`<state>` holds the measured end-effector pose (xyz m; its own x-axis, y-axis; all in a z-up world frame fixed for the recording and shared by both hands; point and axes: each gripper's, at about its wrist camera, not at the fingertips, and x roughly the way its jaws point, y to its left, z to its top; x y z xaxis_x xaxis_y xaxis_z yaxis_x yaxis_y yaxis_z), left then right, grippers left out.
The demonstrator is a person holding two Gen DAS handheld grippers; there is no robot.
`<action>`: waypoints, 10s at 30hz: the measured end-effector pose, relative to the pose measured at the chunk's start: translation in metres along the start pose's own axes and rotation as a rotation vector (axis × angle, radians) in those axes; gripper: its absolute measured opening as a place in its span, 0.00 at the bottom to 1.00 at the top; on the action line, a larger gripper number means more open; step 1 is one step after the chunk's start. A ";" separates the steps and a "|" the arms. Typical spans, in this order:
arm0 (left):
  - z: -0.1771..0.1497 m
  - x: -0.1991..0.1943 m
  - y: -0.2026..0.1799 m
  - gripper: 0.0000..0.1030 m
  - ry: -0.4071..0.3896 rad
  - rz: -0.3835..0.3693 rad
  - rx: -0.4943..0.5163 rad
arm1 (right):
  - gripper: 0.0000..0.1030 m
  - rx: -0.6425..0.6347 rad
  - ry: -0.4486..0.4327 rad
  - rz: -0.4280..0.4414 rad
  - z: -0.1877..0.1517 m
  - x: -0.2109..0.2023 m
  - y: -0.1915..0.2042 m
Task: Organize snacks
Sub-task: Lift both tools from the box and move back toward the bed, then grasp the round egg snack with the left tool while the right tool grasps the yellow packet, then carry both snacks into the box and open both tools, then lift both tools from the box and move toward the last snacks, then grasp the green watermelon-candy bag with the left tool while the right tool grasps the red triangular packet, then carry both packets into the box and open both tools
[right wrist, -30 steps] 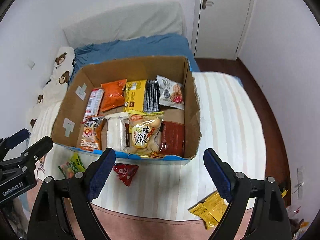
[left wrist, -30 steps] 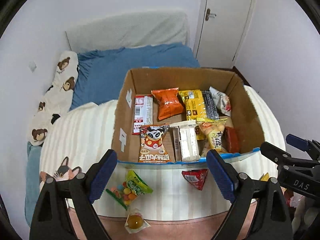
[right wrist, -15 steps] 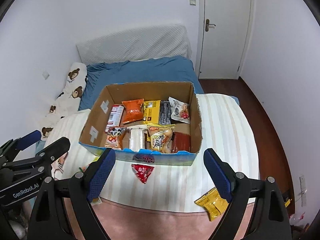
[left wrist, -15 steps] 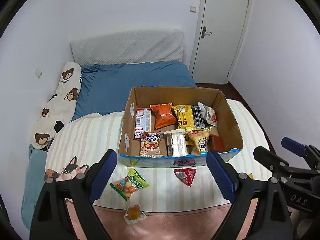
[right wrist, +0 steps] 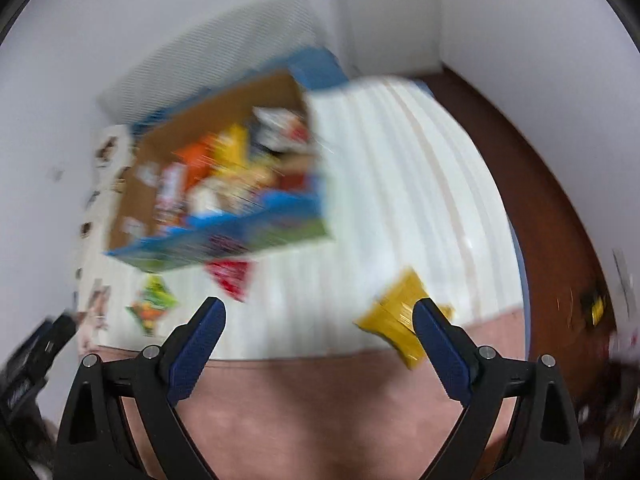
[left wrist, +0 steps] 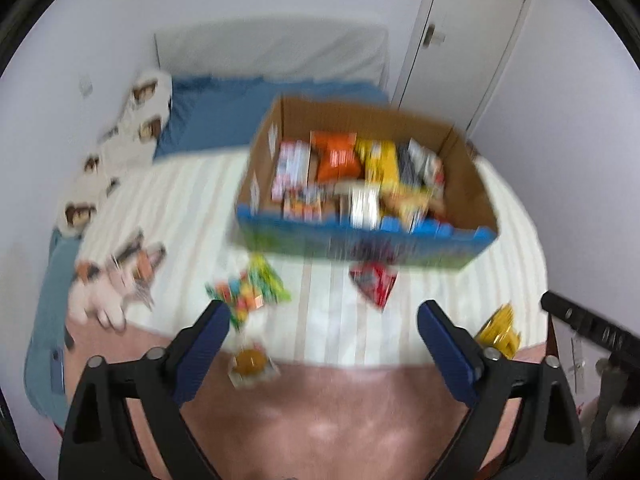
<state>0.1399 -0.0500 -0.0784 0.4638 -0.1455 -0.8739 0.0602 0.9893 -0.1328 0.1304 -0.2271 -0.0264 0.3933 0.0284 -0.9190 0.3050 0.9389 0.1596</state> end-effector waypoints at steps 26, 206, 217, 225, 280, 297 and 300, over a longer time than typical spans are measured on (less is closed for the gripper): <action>-0.081 0.096 0.029 0.95 0.254 0.182 0.053 | 0.93 -0.052 0.360 0.023 -0.029 0.137 -0.031; 0.067 -0.041 0.014 0.96 -0.211 0.062 0.053 | 0.94 -0.204 -0.155 0.121 0.040 -0.042 0.116; 0.021 0.081 0.093 1.00 0.089 0.146 -0.133 | 0.94 -0.160 0.140 0.121 0.016 0.138 0.137; 0.023 0.138 0.096 1.00 0.193 0.186 0.057 | 0.71 -0.194 0.184 0.038 0.017 0.215 0.156; -0.091 0.099 -0.001 0.48 0.443 0.000 -0.011 | 0.54 -0.187 0.330 0.122 -0.112 0.136 0.084; 0.132 0.024 -0.017 0.49 0.170 -0.112 0.073 | 0.54 -0.185 0.054 0.195 0.101 0.035 0.125; 0.149 0.068 -0.001 0.49 0.258 -0.041 0.074 | 0.54 -0.184 0.094 0.151 0.127 0.058 0.124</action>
<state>0.3032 -0.0599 -0.0681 0.2194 -0.1738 -0.9600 0.1431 0.9791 -0.1445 0.3015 -0.1524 -0.0139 0.3378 0.1971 -0.9204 0.0822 0.9679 0.2374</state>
